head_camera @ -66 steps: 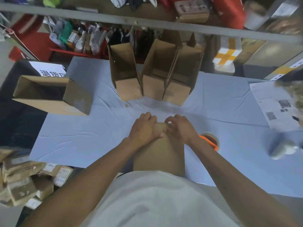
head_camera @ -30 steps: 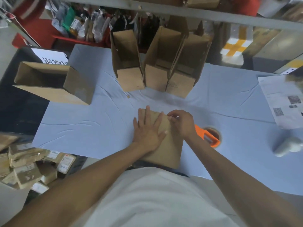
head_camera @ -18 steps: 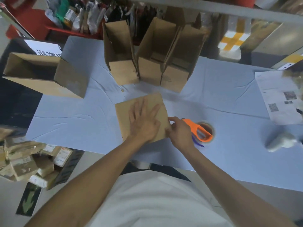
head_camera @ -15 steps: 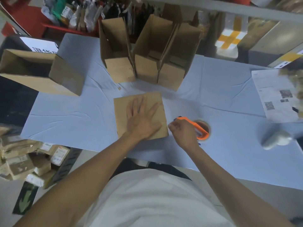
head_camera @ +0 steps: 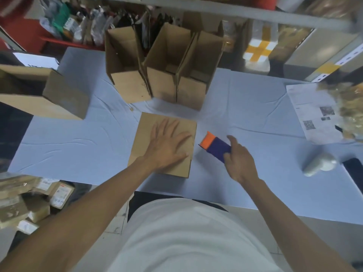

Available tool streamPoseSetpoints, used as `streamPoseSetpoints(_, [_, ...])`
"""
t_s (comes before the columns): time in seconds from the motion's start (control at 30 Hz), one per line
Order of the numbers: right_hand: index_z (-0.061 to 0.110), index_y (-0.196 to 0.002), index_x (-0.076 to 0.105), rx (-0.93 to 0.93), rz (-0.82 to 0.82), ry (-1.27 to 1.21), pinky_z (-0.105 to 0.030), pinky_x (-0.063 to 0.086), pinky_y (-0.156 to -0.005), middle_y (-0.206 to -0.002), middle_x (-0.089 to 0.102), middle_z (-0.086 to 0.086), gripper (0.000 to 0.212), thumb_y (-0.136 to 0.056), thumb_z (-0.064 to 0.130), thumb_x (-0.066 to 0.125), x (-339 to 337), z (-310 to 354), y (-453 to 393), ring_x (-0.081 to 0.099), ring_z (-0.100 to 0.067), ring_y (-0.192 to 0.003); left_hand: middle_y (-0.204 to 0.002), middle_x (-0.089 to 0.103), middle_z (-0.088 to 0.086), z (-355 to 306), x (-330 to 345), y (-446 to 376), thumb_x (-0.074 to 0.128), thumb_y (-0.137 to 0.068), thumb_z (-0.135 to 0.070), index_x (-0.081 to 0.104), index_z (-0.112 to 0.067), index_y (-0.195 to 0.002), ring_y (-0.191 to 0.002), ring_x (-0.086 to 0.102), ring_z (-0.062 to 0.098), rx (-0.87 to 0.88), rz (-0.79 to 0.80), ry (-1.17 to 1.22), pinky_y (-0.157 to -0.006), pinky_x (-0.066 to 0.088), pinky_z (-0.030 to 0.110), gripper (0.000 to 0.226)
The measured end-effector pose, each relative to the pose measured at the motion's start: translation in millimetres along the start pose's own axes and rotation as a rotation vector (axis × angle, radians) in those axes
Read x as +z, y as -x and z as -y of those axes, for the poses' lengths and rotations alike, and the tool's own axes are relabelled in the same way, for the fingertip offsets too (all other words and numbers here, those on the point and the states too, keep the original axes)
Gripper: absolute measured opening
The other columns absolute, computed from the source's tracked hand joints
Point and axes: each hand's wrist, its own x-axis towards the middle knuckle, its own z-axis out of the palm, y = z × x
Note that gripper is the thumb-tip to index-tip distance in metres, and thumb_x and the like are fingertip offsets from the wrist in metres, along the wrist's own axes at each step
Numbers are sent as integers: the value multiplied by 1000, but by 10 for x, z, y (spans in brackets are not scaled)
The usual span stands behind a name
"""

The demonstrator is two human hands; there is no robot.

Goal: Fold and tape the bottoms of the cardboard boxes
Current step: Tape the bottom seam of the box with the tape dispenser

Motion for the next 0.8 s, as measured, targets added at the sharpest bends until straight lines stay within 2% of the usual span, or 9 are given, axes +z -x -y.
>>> streamPoseSetpoints(0.07, [21,-142,38,48,61,-75,-31,40,-72,-100,64,-1,63,-87,43,60,-163,3,4,60,-25,-91,-154,28,8,-109,-54,-36,53,-89,-47,47,-35,-138,-141,19,34,-20,-70,46,-115,17,44,51])
streamPoseSetpoints(0.13, [32,-132,45,37,122,-115,-30,49,-76,-100,65,10,65,-76,54,72,-279,30,62,62,-17,-90,-131,47,7,-230,-87,-95,52,-90,-30,59,-23,-124,-124,39,31,3,-120,170,-102,36,38,35])
streamPoseSetpoints(0.23, [37,-115,54,5,131,-134,-29,53,-74,-95,66,16,50,-73,57,75,-322,36,135,63,-11,-85,-106,62,4,-358,-132,-183,47,-92,-16,65,-14,-106,-103,55,25,-17,-73,475,-87,45,33,23])
streamPoseSetpoints(0.33, [40,-107,56,-53,94,-137,-24,50,-70,-91,65,16,42,-73,54,76,-346,46,143,62,-9,-82,-93,69,3,-396,-210,-253,47,-97,-20,68,-10,-95,-90,64,23,-210,45,795,-86,53,35,23])
streamPoseSetpoints(0.43, [39,-108,57,-96,97,-157,-23,49,-70,-92,65,16,44,-73,53,78,-352,50,127,61,-8,-82,-98,71,11,-412,-300,-273,46,-102,-20,67,0,-105,-85,68,20,-356,194,1159,-84,57,32,29])
streamPoseSetpoints(0.57, [37,-111,57,-142,103,-195,-27,52,-74,-95,66,15,47,-72,51,80,-347,75,94,62,-8,-84,-101,72,12,-390,-350,-219,50,-102,-18,64,4,-113,-92,71,18,-368,329,1363,-79,58,26,29])
streamPoseSetpoints(0.8, [37,-111,58,-158,104,-274,-25,53,-74,-96,66,17,49,-71,52,81,-350,104,45,62,-6,-85,-95,73,4,-402,-355,-247,60,-96,-11,70,-9,-103,-88,71,12,-413,310,1533,-74,57,23,13])
